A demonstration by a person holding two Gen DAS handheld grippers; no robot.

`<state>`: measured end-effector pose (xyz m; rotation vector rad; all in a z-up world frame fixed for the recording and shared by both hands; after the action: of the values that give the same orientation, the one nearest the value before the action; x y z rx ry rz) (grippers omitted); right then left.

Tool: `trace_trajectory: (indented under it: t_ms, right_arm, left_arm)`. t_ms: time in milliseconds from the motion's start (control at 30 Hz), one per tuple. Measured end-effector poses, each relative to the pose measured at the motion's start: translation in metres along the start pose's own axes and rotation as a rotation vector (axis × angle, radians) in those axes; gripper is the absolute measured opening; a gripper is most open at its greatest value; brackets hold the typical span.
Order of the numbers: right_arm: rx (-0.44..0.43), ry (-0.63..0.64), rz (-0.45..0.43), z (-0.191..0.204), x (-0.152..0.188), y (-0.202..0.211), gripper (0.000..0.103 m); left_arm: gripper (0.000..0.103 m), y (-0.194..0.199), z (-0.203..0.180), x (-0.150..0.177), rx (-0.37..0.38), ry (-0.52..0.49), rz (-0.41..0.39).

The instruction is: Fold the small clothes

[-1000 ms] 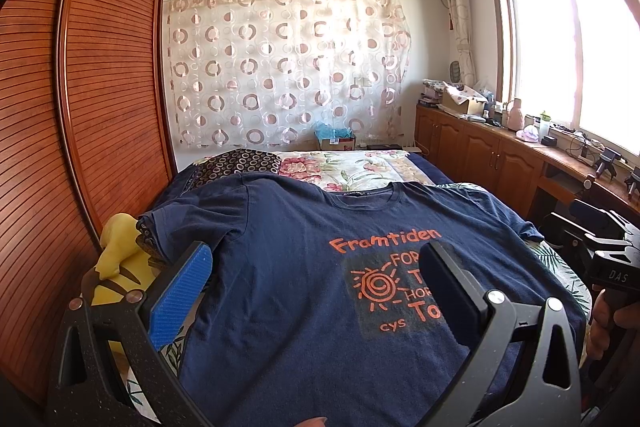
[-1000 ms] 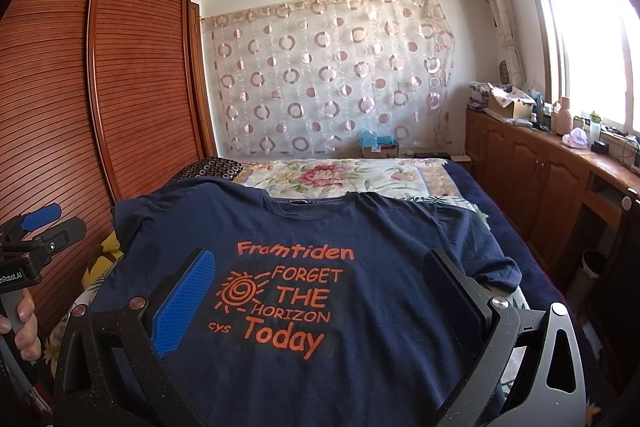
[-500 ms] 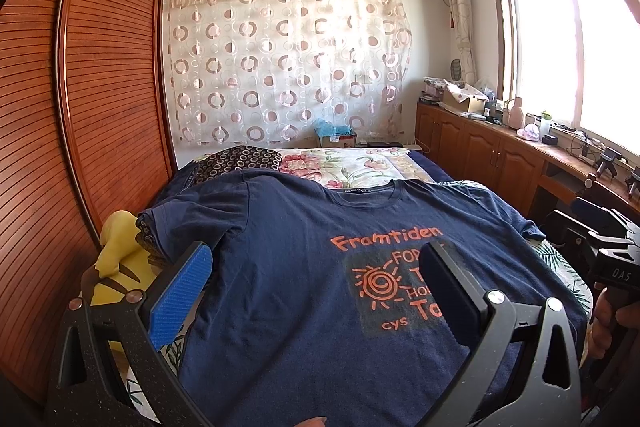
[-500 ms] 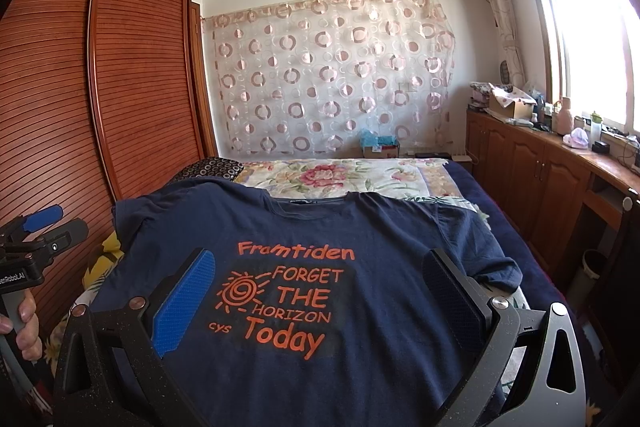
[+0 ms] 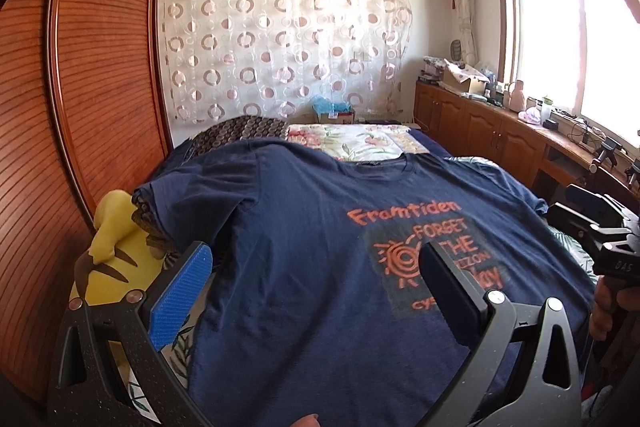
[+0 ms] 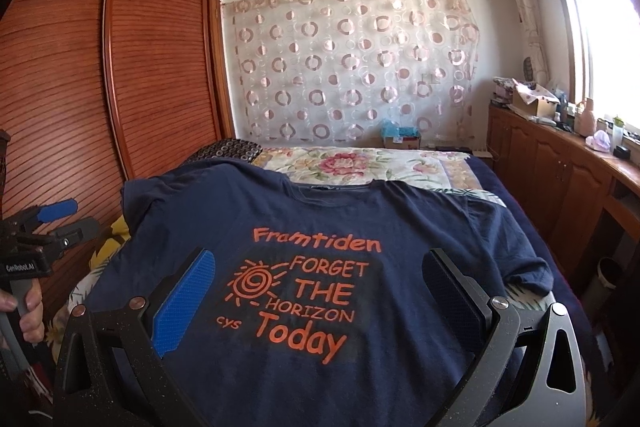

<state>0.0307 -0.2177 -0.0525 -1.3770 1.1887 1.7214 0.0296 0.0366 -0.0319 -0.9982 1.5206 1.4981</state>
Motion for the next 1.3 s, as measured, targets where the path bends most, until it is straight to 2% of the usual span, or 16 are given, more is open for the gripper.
trace_trajectory:
  t_ms: [233, 333, 433, 567, 700, 800, 1000, 1267, 1300]
  right_arm:
    - [-0.048, 0.023, 0.070, 0.004, 0.008, -0.035, 0.103]
    - [-0.060, 0.036, 0.085, 0.010, 0.007, -0.049, 0.103]
    - [-0.064, 0.047, 0.097, 0.014, 0.009, -0.061, 0.103]
    - [-0.057, 0.081, 0.104, 0.023, 0.009, -0.077, 0.102]
    - [-0.116, 0.068, 0.115, 0.030, 0.008, -0.086, 0.102]
    - [-0.164, 0.043, 0.125, 0.028, 0.006, -0.091, 0.102]
    - [-0.174, 0.038, 0.138, 0.018, 0.003, -0.102, 0.102]
    - [-0.183, 0.017, 0.140, 0.019, 0.005, -0.099, 0.102]
    - [-0.181, 0.018, 0.140, 0.018, 0.005, -0.098, 0.102]
  left_arm:
    - [0.102, -0.017, 0.032, 0.007, -0.024, 0.018, 0.038]
    - [0.097, -0.024, 0.049, 0.007, -0.010, 0.044, 0.051]
    - [0.085, -0.035, 0.069, 0.009, -0.014, 0.064, 0.081]
    - [0.075, -0.050, 0.094, 0.005, -0.062, 0.062, 0.113]
    - [0.061, -0.063, 0.112, -0.006, -0.077, 0.063, 0.113]
    - [0.054, -0.079, 0.124, -0.016, -0.070, 0.071, 0.119]
    - [0.037, -0.112, 0.140, -0.033, -0.094, 0.044, 0.153]
    - [0.035, -0.140, 0.158, -0.035, -0.140, 0.025, 0.216]
    - [0.032, -0.142, 0.161, -0.033, -0.140, 0.021, 0.224]
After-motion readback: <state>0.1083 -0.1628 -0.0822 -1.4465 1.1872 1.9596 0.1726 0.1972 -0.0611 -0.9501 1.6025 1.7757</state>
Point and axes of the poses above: each gripper's, at about its wrist camera, not at the fingertips, and y roughly against the way its jaws point, z to its left, x to its underside, the point moved 1 cm from there along -y, roughly the way its jaws point, and after that the axes turned 5 degrees about -z, right-handed, at the moved point
